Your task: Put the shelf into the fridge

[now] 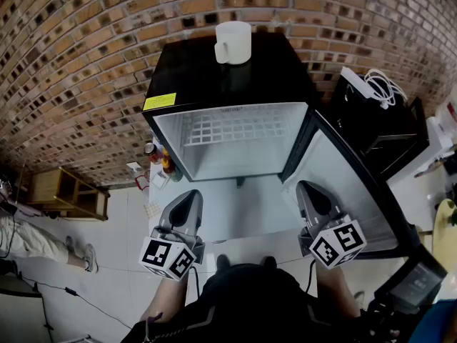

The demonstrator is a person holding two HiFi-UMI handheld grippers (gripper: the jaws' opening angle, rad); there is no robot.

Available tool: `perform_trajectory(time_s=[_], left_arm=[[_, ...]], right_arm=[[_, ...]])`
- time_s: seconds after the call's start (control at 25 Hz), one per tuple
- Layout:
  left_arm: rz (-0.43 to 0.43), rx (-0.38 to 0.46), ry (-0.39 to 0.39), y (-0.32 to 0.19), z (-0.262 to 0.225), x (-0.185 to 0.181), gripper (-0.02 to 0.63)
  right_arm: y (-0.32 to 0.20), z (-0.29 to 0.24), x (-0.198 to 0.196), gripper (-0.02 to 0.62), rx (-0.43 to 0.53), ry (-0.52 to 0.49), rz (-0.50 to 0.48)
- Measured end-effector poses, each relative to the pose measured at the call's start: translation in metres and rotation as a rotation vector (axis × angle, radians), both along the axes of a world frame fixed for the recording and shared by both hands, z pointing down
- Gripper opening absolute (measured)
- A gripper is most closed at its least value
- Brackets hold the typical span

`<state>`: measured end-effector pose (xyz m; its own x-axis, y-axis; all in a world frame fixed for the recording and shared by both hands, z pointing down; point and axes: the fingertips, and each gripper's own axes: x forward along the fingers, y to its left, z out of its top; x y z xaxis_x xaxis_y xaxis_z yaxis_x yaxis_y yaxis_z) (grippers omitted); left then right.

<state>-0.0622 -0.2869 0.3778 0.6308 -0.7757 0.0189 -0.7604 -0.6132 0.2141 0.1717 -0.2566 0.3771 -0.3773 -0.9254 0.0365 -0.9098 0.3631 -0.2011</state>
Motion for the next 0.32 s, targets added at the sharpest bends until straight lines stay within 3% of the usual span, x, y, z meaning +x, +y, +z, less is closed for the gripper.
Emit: perform_trajectory(time_s=[0.32], left_arm=[[-0.025,0.005,-0.01,0.0025,-0.0022,-0.0042,0.012]], right_arm=[[0.0007,-0.0026,-0.0003,0.006,0.007,-0.008,0.01]])
